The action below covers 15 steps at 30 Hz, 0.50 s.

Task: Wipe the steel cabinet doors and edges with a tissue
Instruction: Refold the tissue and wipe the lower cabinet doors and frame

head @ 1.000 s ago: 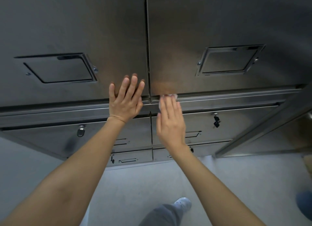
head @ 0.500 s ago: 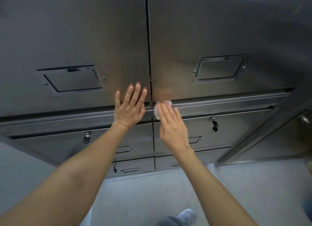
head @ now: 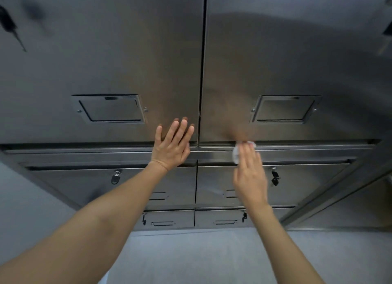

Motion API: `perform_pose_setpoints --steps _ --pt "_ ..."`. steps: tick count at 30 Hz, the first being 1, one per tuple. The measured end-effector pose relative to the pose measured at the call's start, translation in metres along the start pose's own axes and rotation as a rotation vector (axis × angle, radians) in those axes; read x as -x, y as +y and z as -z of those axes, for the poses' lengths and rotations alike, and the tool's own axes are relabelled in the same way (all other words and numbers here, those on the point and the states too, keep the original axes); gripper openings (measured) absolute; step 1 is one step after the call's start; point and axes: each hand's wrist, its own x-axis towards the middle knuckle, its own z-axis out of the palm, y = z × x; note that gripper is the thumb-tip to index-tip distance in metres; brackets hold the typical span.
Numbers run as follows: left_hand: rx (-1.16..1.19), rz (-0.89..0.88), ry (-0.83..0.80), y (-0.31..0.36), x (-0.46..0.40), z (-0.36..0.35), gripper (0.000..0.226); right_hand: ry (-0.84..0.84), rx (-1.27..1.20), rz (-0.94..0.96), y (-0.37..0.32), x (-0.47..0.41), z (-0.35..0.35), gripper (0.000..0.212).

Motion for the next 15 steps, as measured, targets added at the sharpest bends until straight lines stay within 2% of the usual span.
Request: perform_pose_setpoints --steps 2,4,8,11,15 --pt "0.009 0.008 -0.001 0.002 -0.001 -0.001 0.080 0.048 -0.023 -0.115 0.020 0.001 0.005 0.061" --pt "0.003 0.008 0.008 0.003 0.001 -0.001 0.079 0.080 -0.067 -0.115 -0.002 0.000 0.002 0.060" --pt "-0.017 0.006 -0.019 0.001 0.003 0.000 0.078 -0.008 -0.125 0.178 -0.058 0.000 -0.008 0.065" --pt "-0.018 0.007 -0.028 0.002 0.003 0.000 0.072 0.003 -0.023 0.255 -0.013 -0.003 -0.006 0.063" --pt "-0.019 0.013 -0.017 0.002 0.002 -0.001 0.068 0.126 0.003 0.044 0.073 0.004 0.005 0.053"
